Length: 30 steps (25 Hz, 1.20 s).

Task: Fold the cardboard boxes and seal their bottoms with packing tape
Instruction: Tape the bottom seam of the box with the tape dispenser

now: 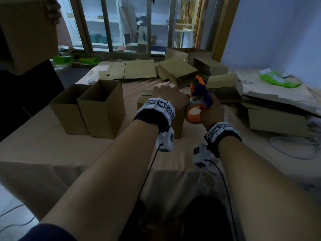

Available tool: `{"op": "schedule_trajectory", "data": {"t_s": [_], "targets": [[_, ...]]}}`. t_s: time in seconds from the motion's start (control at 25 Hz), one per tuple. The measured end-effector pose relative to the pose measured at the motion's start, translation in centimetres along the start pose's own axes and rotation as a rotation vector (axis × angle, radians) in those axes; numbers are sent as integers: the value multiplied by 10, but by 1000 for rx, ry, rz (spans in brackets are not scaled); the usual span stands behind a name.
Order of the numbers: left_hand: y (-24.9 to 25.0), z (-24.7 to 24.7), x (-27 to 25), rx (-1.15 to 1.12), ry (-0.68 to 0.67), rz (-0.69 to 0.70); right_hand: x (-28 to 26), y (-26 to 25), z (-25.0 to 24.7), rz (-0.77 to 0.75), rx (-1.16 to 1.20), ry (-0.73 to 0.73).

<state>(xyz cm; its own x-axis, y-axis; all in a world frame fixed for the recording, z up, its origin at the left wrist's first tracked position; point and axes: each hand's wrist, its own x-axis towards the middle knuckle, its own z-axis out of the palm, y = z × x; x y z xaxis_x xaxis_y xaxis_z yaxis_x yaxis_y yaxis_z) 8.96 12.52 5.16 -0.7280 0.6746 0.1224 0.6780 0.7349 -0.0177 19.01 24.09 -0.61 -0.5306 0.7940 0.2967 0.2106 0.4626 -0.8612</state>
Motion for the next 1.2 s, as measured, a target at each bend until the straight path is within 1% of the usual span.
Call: {"op": "schedule_trajectory", "data": {"t_s": [0.2, 0.32, 0.48, 0.64, 0.72, 0.8, 1.0, 1.12, 1.2], "targets": [[-1, 0, -2, -14, 0, 9, 2, 0, 0, 7, 9, 32], [0, -3, -4, 27, -17, 21, -1, -3, -6, -28, -55, -19], [0, -7, -10, 4, -2, 15, -1, -9, -14, -76, -148, -98], [-1, -7, -12, 4, 3, 9, 3, -7, -30, -174, -333, -184], [-1, -8, -13, 20, 14, 21, 6, -9, -34, -199, -382, -206], [-1, -7, -10, 25, -5, 51, 8, -8, -36, -200, -392, -206], [-4, 3, 2, 60, -39, 51, 11, -1, -32, -185, -404, -227], [-3, 5, 3, 36, -37, 52, 18, 15, -43, -144, -541, -287], [-4, 7, 6, 15, -41, 42, 20, 33, -55, -136, -597, -295]]}}
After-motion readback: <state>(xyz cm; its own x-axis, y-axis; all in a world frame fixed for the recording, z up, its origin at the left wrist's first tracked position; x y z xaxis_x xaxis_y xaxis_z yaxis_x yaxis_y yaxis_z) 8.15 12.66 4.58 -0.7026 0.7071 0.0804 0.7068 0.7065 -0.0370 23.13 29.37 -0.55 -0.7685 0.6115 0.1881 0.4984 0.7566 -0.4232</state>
